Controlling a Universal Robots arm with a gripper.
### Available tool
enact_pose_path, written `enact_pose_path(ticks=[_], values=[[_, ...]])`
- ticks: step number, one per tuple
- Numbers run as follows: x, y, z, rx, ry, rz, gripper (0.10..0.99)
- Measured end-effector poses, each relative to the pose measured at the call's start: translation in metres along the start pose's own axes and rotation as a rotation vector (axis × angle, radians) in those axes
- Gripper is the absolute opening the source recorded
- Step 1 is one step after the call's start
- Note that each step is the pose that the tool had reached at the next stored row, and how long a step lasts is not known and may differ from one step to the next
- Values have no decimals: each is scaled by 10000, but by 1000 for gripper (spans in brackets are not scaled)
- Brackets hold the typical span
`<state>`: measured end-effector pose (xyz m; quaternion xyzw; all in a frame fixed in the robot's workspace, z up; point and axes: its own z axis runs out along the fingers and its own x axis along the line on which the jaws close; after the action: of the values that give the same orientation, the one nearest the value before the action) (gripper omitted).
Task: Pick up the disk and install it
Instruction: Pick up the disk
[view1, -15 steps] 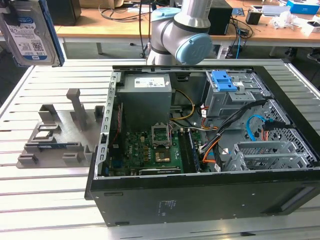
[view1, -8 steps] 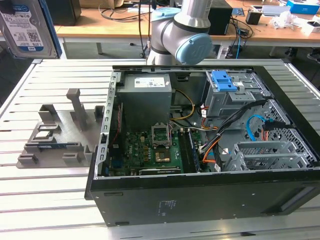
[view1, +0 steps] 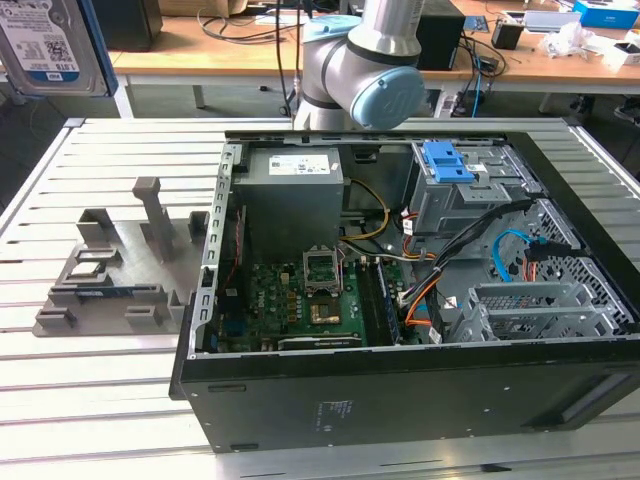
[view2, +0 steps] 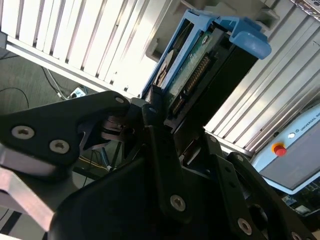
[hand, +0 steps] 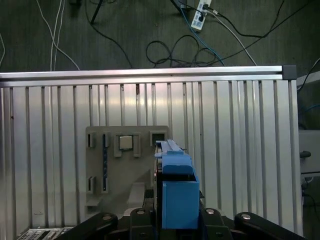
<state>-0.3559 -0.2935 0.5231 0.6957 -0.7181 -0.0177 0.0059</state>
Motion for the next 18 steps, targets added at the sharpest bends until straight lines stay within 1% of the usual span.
enact_pose_path(ticks=[3,5,13,16,18], values=[[-1,1,-38,1,-1,0,365],[-2,3,-77,1,0,1,365],[-2,-2,-81,1,0,1,365],[-5,-90,-83,1,-1,1,365],[-8,-189,-87,-1,0,1,365]])
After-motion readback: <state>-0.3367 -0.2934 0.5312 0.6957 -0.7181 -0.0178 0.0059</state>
